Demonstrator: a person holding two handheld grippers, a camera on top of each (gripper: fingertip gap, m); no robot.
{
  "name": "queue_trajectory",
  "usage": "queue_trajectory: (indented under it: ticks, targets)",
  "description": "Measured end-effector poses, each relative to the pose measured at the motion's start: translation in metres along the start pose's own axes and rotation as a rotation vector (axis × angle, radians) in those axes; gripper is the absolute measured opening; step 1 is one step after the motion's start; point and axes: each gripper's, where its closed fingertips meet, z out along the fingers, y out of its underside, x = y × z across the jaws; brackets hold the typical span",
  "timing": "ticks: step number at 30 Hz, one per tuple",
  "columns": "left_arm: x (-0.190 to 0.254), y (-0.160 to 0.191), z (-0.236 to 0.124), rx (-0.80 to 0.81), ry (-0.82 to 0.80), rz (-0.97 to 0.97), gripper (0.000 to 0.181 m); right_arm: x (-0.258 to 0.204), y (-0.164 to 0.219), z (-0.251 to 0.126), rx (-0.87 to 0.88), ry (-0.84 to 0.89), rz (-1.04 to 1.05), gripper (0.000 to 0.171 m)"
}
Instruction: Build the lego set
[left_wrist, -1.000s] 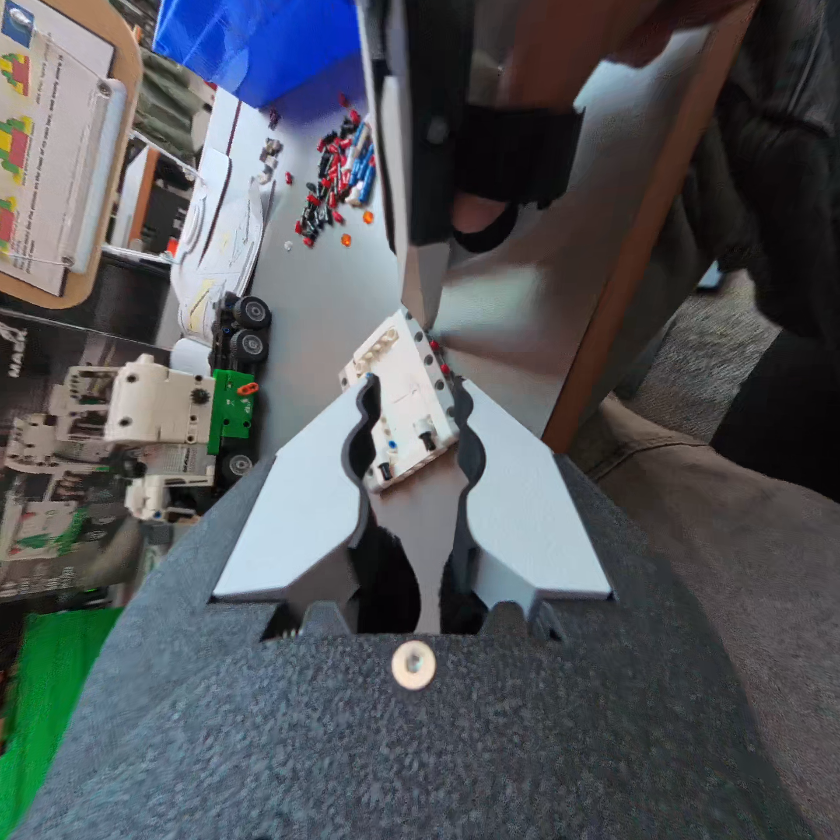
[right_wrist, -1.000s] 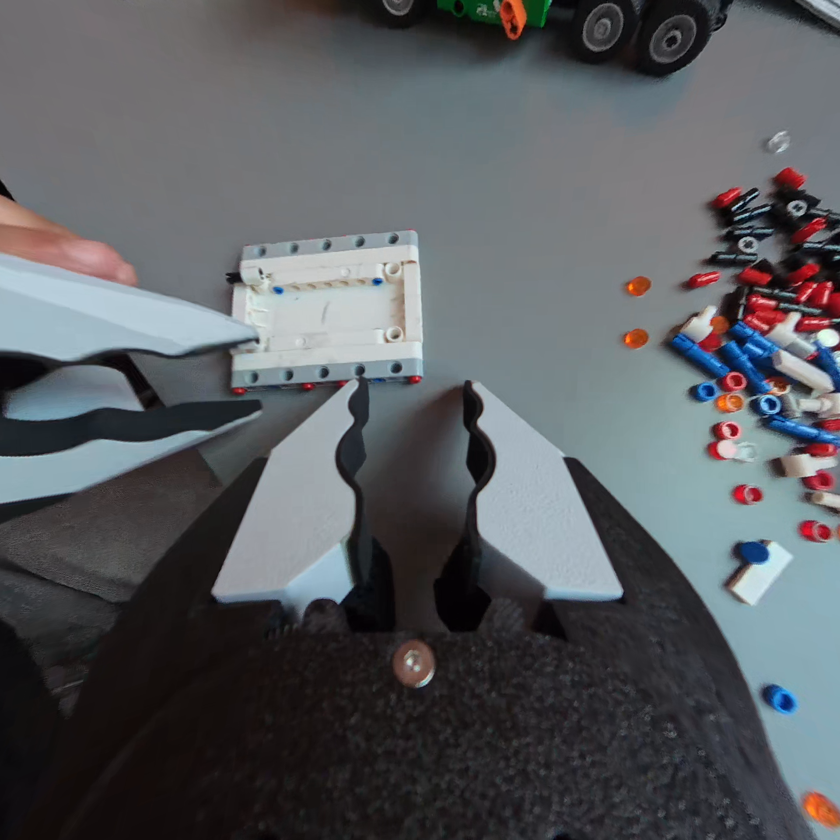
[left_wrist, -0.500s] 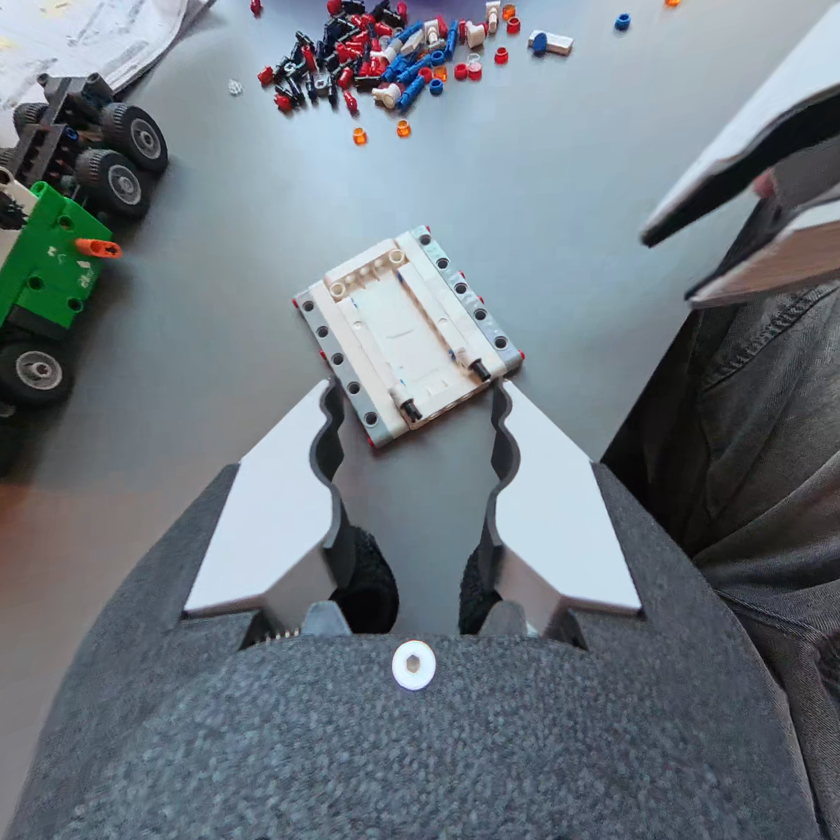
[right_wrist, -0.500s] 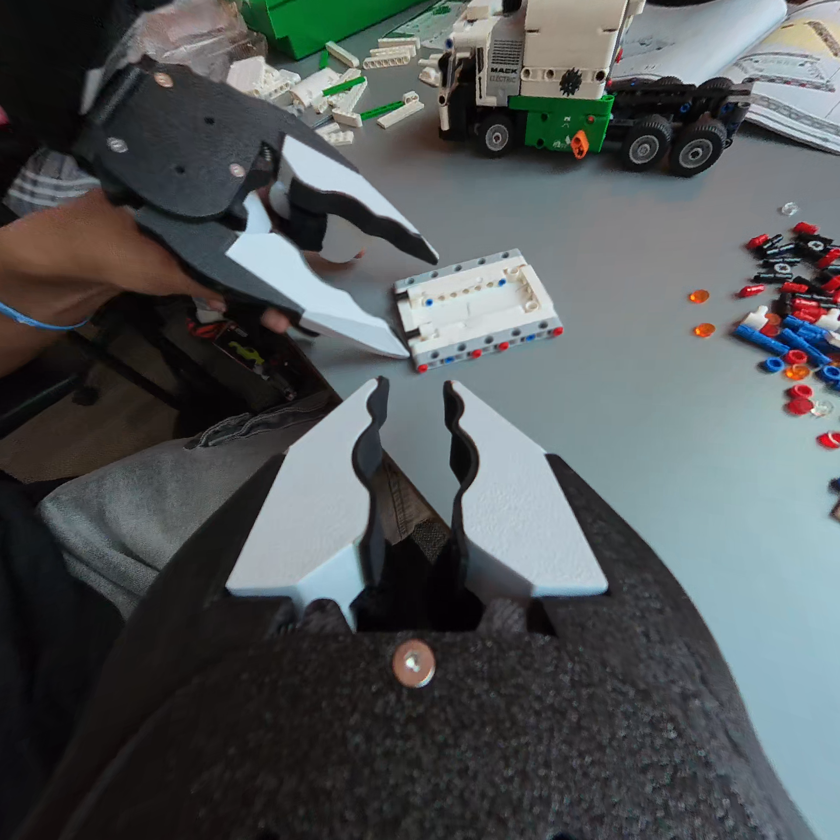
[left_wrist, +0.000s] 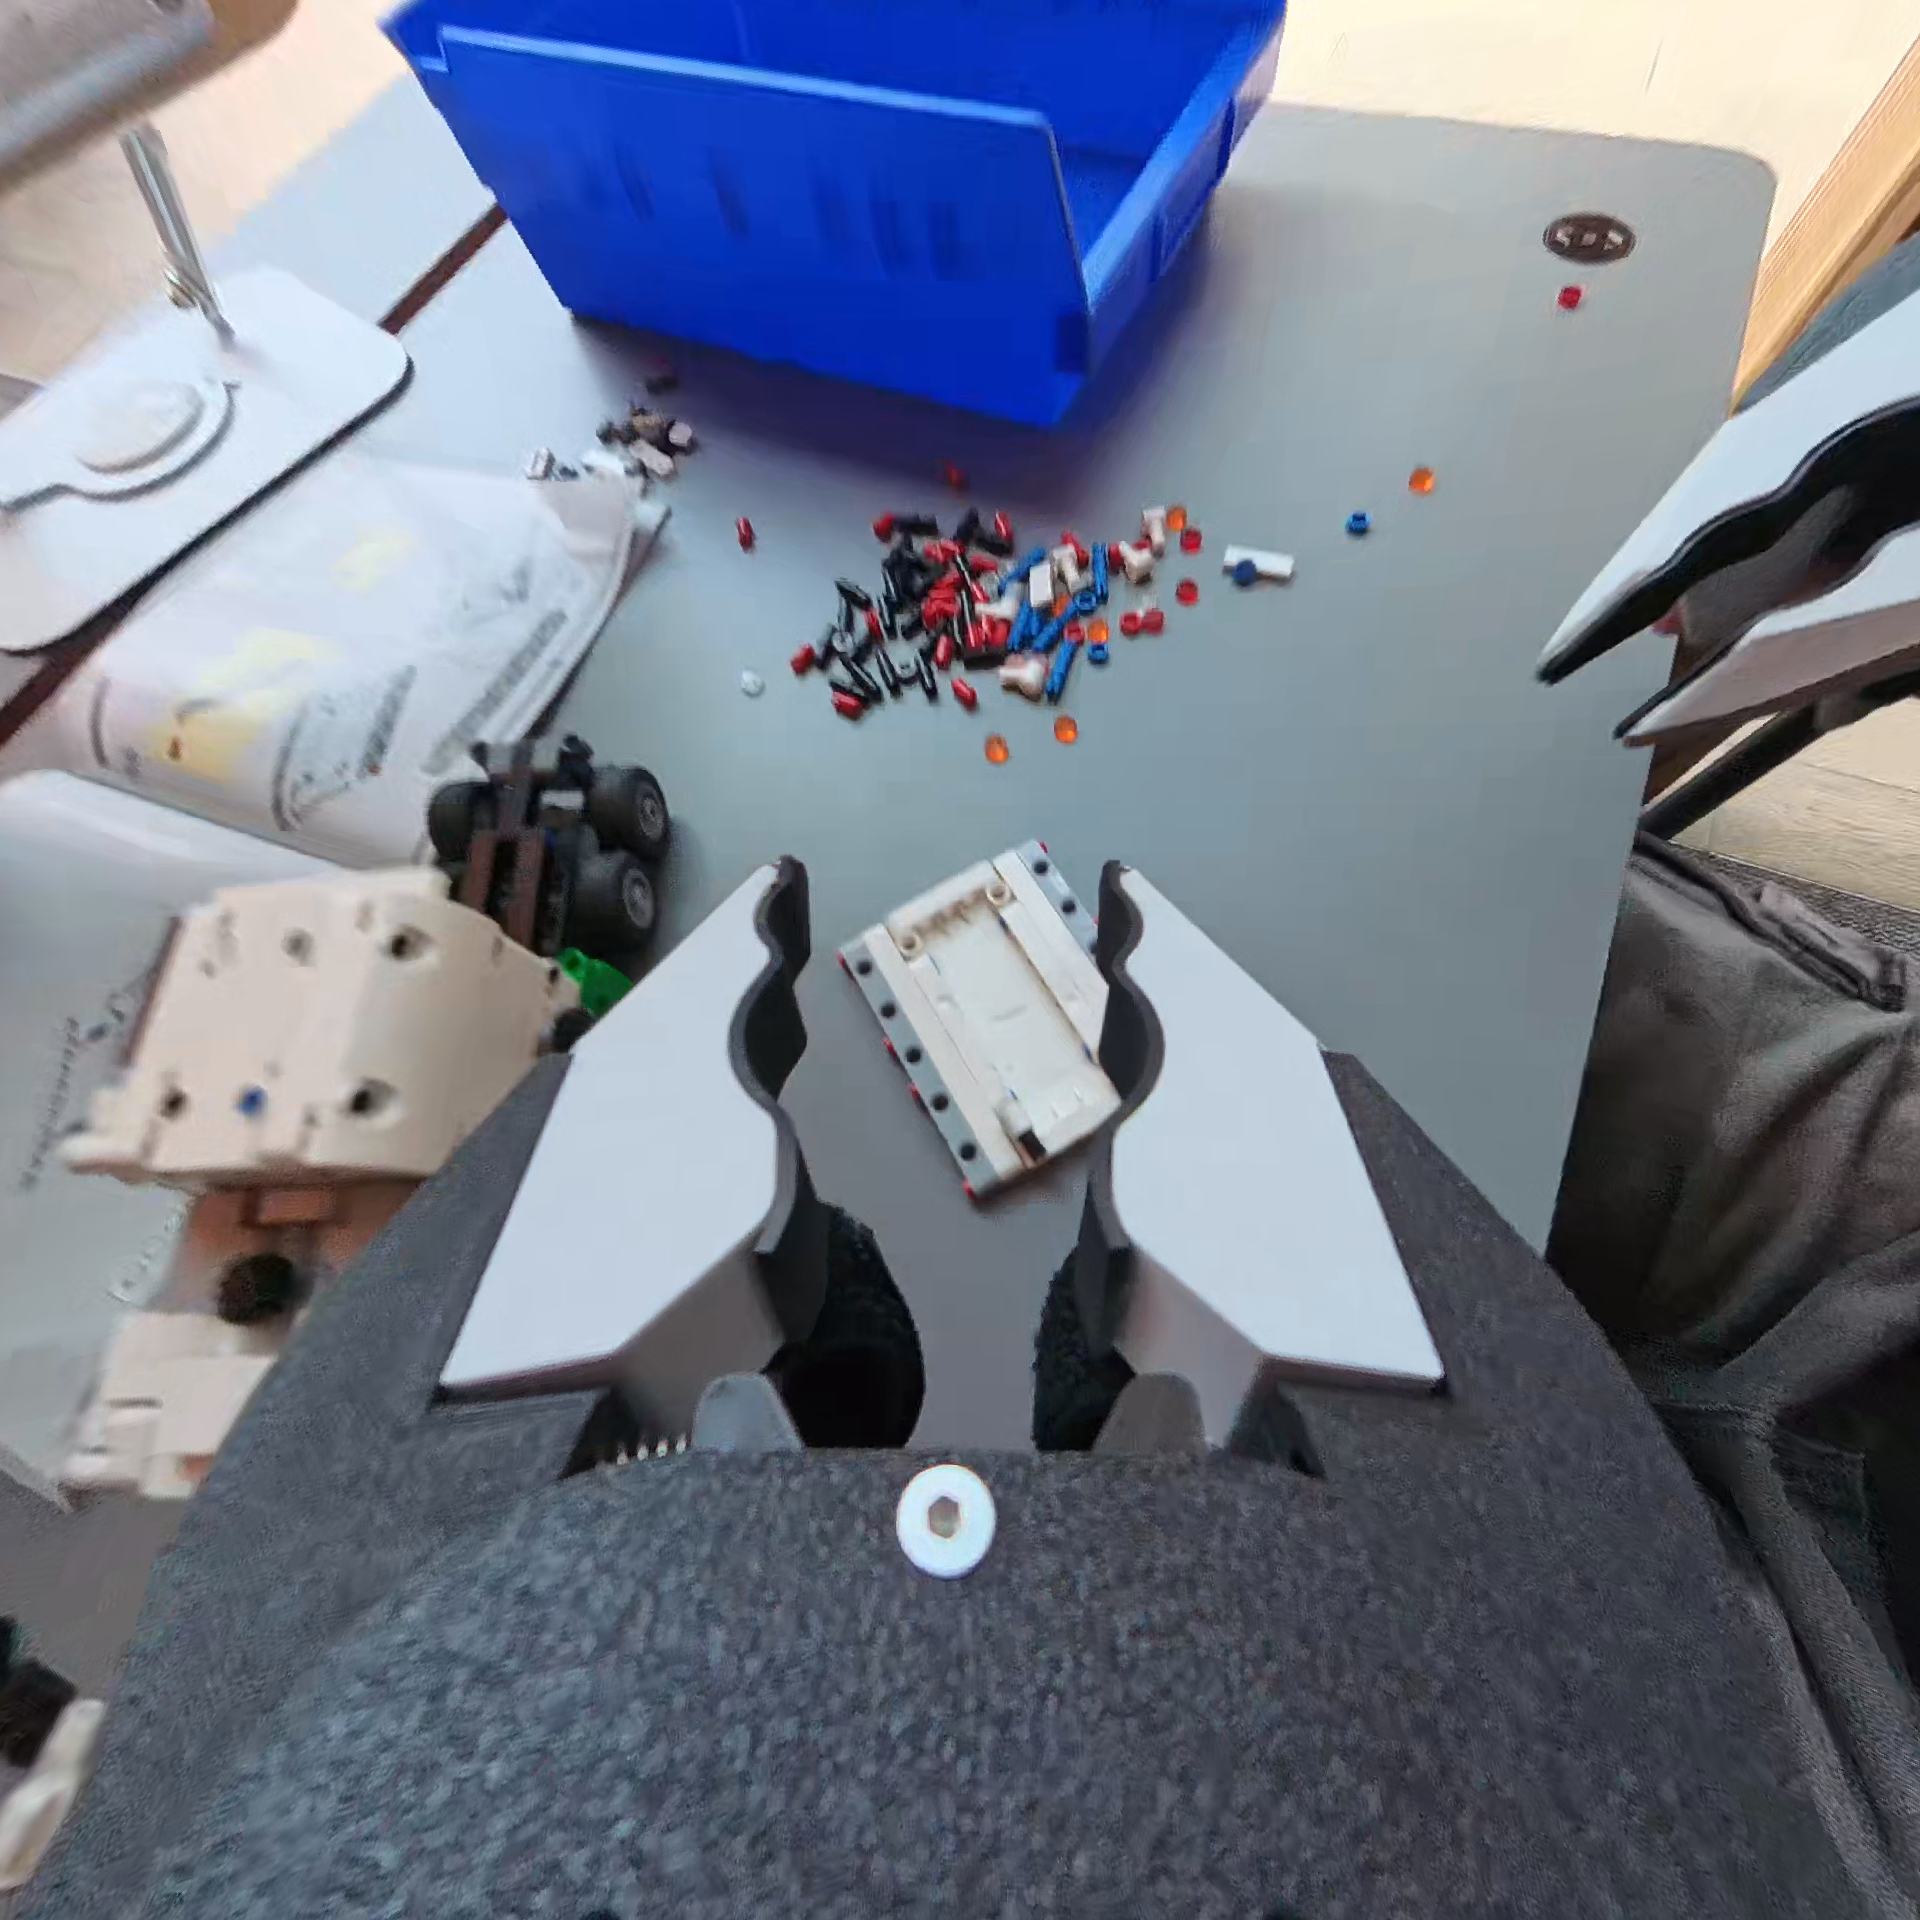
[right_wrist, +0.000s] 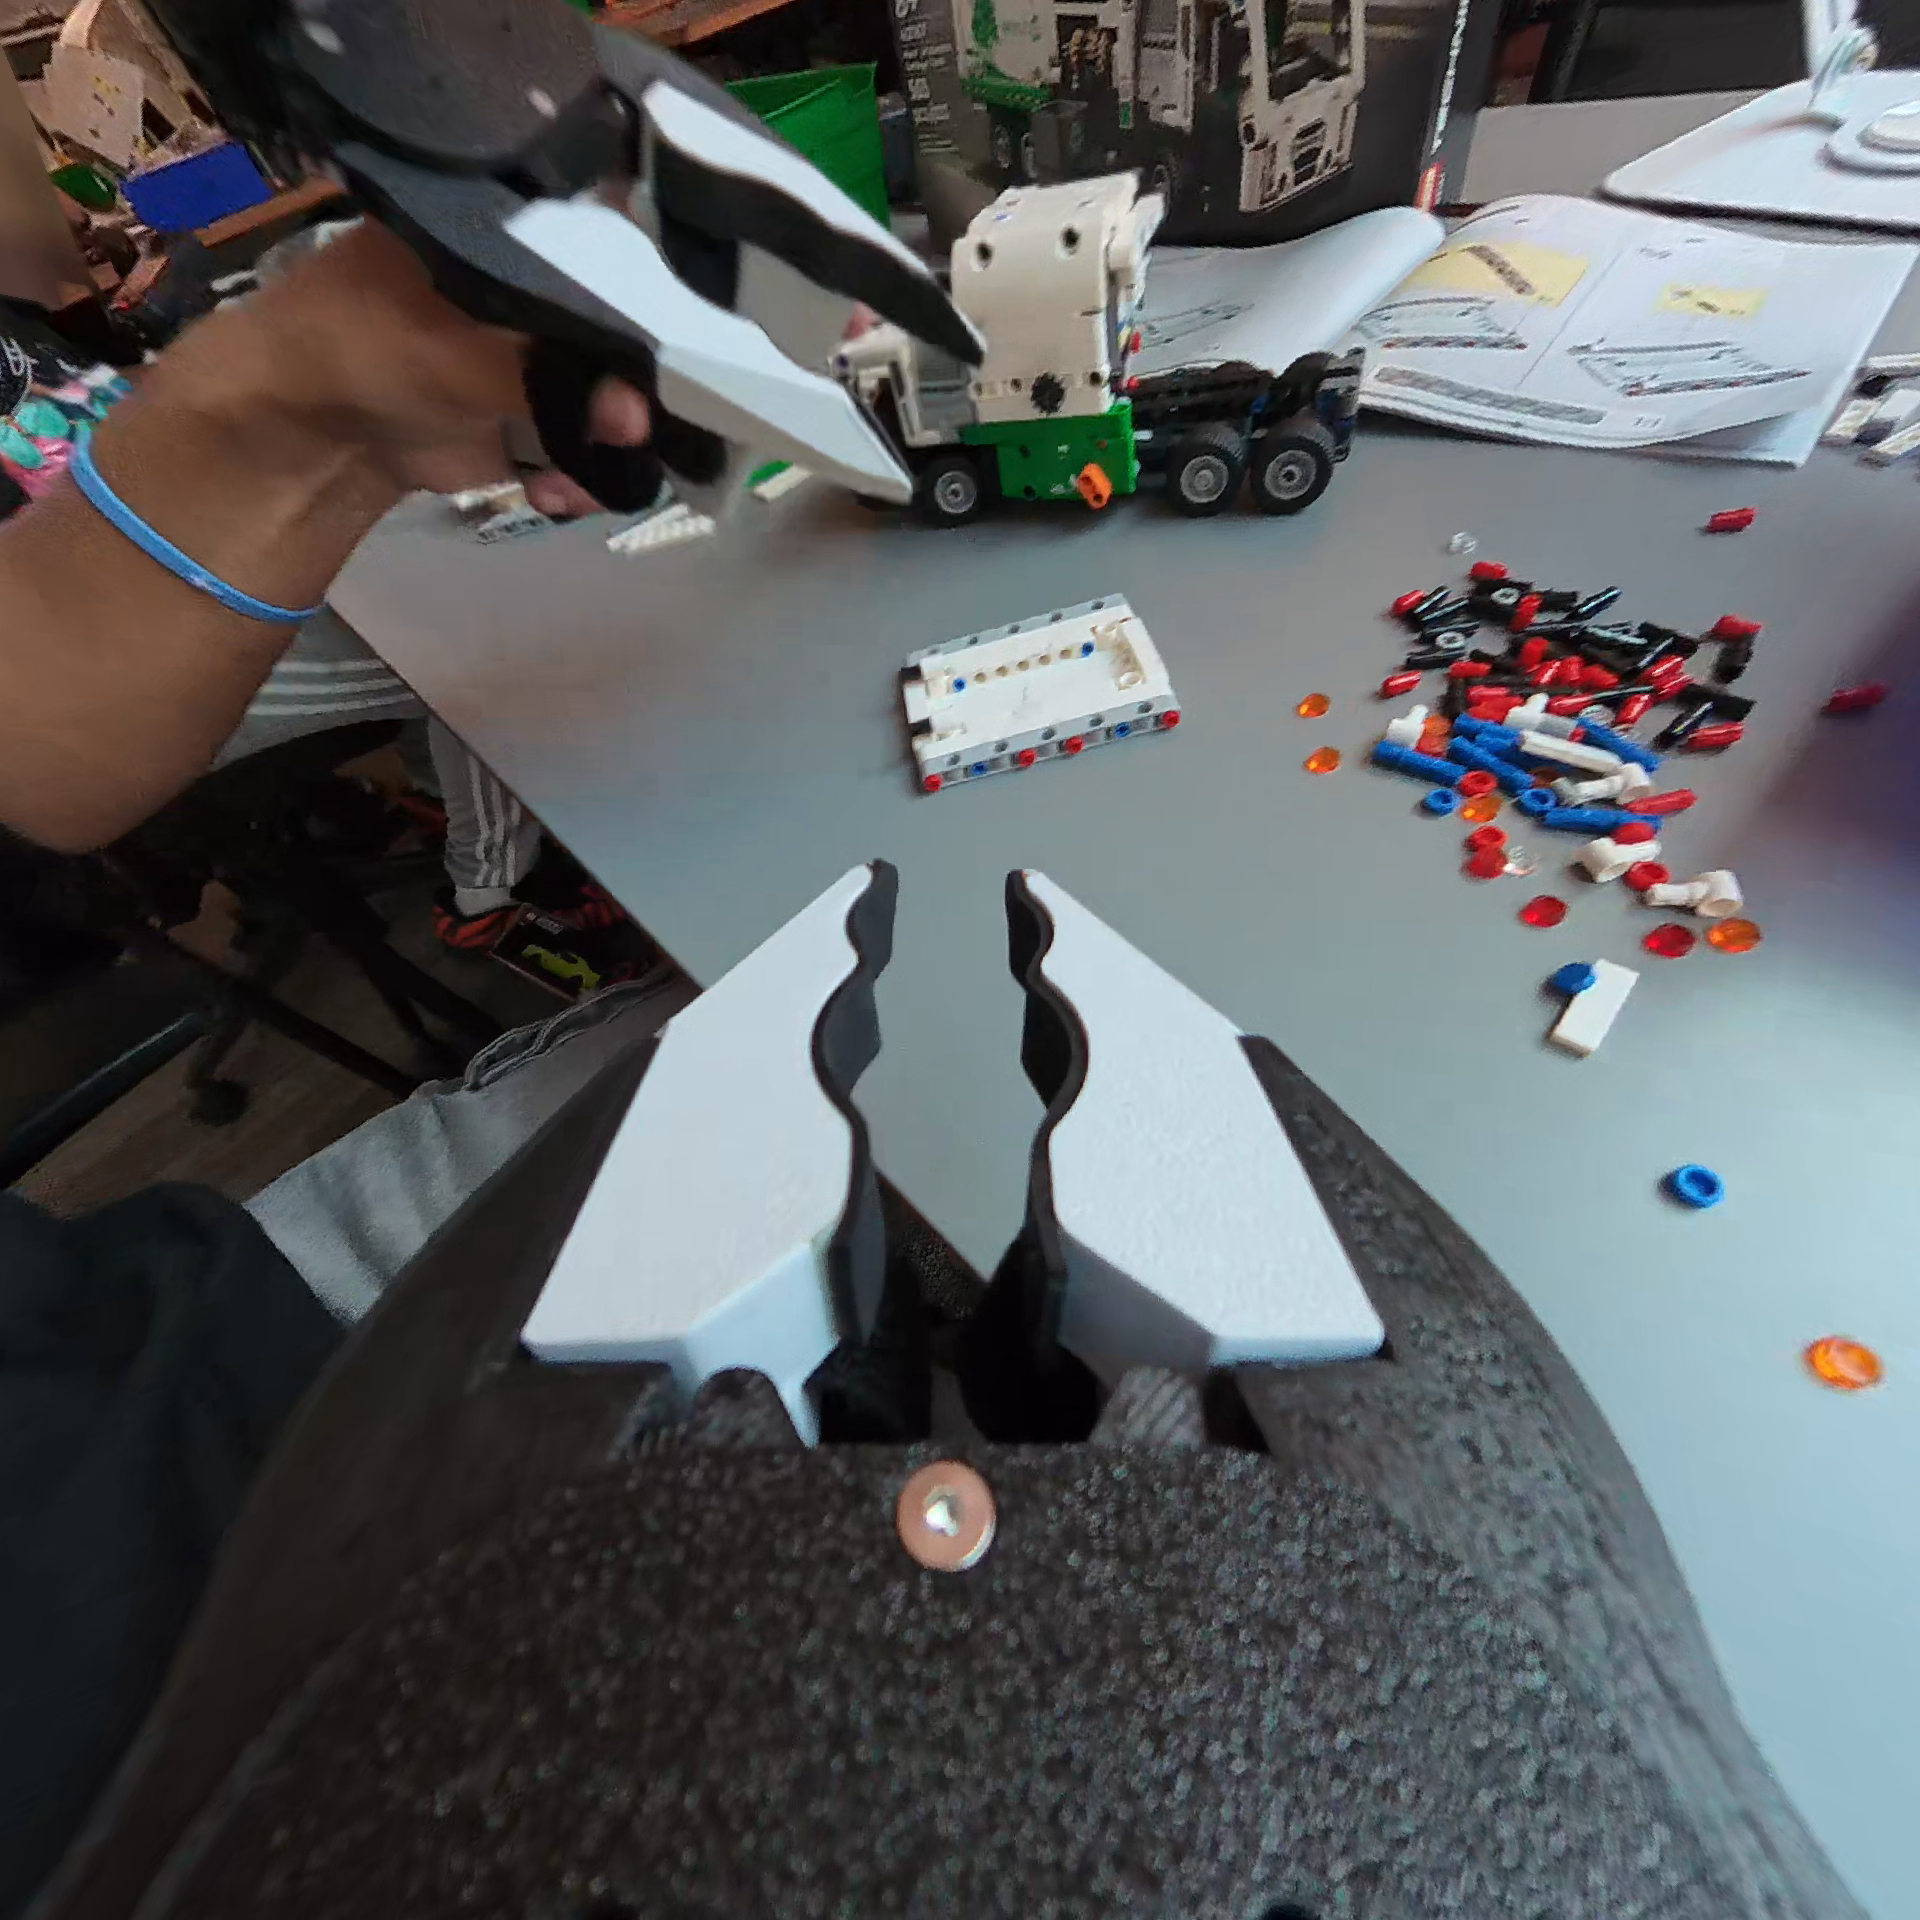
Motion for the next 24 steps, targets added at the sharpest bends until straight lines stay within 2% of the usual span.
queue_trajectory:
  ticks: [1, 6, 11, 12, 13, 15, 20, 22, 24]
  targets:
    - [-0.008, -0.015, -0.001, 0.002, 0.005, 0.012, 0.054, 0.008, -0.005, 0.004, 0.009, 0.003, 0.005, 0.021]
    - [-0.07, -0.05, 0.031, -0.189, -0.082, 0.163, 0.055, 0.047, -0.026, 0.027, 0.04, 0.023, 0.015, 0.021]
    - [-0.113, -0.047, 0.062, -0.303, -0.065, 0.172, 0.047, 0.085, -0.048, 0.054, 0.091, 0.136, -0.024, 0.022]
    - [-0.119, -0.043, 0.066, -0.324, -0.061, 0.171, 0.04, 0.091, -0.054, 0.059, 0.113, 0.163, -0.037, 0.022]
    - [-0.122, -0.039, 0.069, -0.342, -0.051, 0.172, 0.031, 0.095, -0.06, 0.063, 0.126, 0.177, -0.046, 0.022]
    - [-0.129, -0.033, 0.073, -0.376, -0.044, 0.167, 0.046, 0.101, -0.067, 0.073, 0.131, 0.196, -0.076, 0.022]
    - [-0.138, -0.045, 0.1, -0.381, -0.005, 0.215, 0.043, 0.113, -0.065, 0.092, 0.134, 0.206, -0.101, 0.022]
    - [-0.137, -0.049, 0.122, -0.414, 0.038, 0.233, 0.041, 0.107, -0.075, 0.087, 0.192, 0.145, -0.073, 0.025]
    - [-0.132, -0.049, 0.149, -0.464, 0.092, 0.241, 0.039, 0.108, -0.085, 0.073, 0.285, 0.158, -0.06, 0.022]
